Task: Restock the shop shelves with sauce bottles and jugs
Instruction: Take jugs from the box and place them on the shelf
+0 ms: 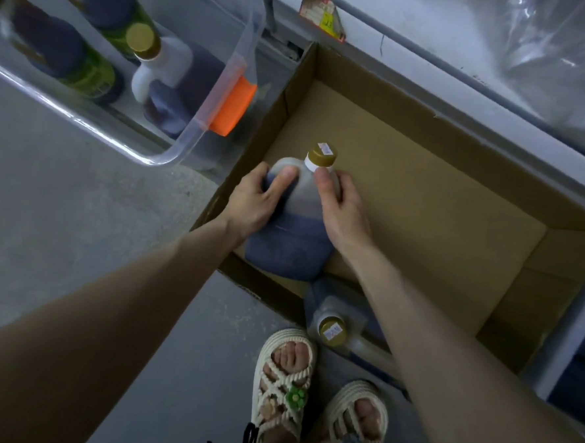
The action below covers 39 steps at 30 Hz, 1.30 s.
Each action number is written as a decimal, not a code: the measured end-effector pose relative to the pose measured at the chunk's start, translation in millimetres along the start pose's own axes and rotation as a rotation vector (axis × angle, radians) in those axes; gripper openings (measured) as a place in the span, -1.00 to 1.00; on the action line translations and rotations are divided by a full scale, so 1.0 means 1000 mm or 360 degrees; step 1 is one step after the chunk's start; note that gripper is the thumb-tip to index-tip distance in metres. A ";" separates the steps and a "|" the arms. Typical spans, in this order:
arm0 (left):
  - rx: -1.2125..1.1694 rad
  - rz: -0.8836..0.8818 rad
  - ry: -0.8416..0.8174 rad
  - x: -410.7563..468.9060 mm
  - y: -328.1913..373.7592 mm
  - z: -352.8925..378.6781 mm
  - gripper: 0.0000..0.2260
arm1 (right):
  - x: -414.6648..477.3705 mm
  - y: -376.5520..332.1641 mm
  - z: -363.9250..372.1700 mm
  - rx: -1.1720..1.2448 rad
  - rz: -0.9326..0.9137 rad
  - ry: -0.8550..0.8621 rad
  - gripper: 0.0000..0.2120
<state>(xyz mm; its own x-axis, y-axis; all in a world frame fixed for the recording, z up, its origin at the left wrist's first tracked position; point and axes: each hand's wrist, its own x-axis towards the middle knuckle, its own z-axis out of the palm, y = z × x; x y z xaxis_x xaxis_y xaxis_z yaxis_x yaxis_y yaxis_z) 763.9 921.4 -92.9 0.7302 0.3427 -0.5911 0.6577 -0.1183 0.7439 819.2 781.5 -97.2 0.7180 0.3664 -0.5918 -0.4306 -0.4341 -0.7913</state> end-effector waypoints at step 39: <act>-0.0272 0.1559 -0.0324 -0.488 0.771 -0.034 -0.66 | -0.549 -0.632 -0.362 0.0178 -0.1052 0.1335 -0.56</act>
<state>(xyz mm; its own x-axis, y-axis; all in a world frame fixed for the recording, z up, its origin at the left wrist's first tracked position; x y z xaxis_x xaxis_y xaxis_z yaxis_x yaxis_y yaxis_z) 908.1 694.4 779.2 0.9620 -0.0011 0.2729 -0.2710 -0.1217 0.9549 894.7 556.4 783.4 0.9549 -0.1994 0.2199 0.1639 -0.2635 -0.9506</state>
